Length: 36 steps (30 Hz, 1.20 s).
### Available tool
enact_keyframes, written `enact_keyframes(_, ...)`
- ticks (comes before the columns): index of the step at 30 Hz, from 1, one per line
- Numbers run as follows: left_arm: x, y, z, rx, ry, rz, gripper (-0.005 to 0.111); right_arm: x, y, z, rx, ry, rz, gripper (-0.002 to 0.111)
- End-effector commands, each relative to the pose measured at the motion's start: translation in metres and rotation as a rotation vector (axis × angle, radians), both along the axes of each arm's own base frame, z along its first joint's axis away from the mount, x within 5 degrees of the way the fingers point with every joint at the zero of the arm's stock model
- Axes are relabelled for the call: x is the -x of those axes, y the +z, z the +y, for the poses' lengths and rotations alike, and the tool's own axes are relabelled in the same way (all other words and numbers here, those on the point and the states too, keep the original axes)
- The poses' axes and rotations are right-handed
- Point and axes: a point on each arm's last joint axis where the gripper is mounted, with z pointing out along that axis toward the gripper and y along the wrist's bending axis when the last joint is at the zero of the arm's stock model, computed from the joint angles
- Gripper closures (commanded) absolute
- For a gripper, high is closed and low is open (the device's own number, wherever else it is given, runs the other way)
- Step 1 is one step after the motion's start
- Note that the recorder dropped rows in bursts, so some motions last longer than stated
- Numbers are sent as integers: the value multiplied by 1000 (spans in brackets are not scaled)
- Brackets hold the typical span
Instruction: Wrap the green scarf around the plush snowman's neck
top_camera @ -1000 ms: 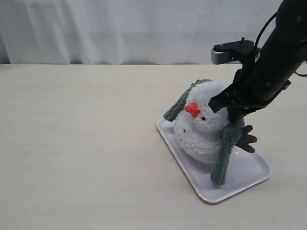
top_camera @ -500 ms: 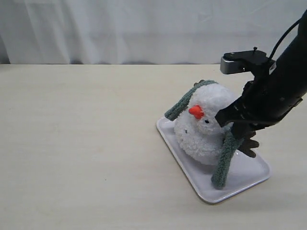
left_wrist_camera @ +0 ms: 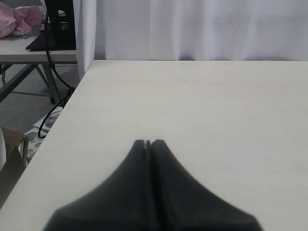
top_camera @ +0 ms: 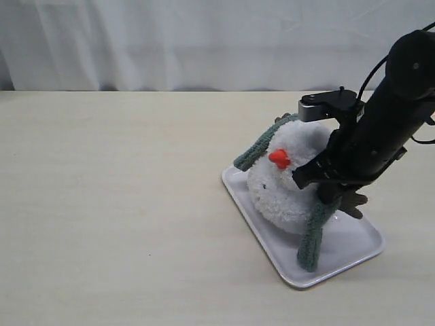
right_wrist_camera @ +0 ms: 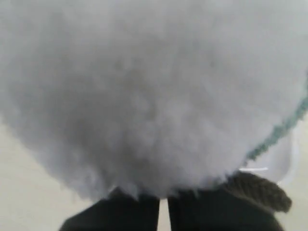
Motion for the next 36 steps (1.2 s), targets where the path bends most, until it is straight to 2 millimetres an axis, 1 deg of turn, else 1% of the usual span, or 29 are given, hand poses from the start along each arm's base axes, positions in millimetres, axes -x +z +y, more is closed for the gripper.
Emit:
enact_keyframes(1,0,0,0,-3,-5,-10,107,-1,1,9,-95,59,-22,104)
enact_keyframes(5,0,0,0,-3,-5,-10,107,0,7,12,-134,82,-33,104)
enact_keyframes(9,0,0,0,-3,-5,-10,107,2,25,11,-136,97,-81,104)
enact_keyframes(15,0,0,0,-3,-5,-10,107,13,62,6,-144,113,-211,104)
enact_keyframes(18,0,0,0,-3,-5,-10,107,19,82,-2,-113,63,-306,103)
enact_keyframes(19,0,0,0,-3,-5,-10,107,21,89,-7,-91,14,-340,101)
enact_keyframes(21,0,0,0,-3,-5,-10,107,23,96,-17,-15,-31,-388,93)
enact_keyframes(25,0,0,0,-3,-5,-10,107,26,99,-34,141,-138,-400,68)
enact_keyframes(27,0,0,0,-3,-5,-10,107,27,99,-43,228,-181,-392,56)
enact_keyframes(28,0,0,0,-3,-5,-10,107,27,99,-51,302,-230,-401,53)
enact_keyframes(29,0,0,0,-3,-5,-10,107,27,100,-59,353,-289,-403,51)
enact_keyframes(31,0,0,0,-3,-5,-10,107,28,103,-79,445,-411,-411,53)
enact_keyframes(32,0,0,0,-3,-5,-10,107,27,103,-89,455,-456,-403,55)
enact_keyframes(34,0,0,0,-3,-5,-10,107,27,100,-109,402,-524,-358,61)
enact_keyframes(36,0,0,0,-3,-5,-10,107,25,91,-123,308,-547,-292,65)
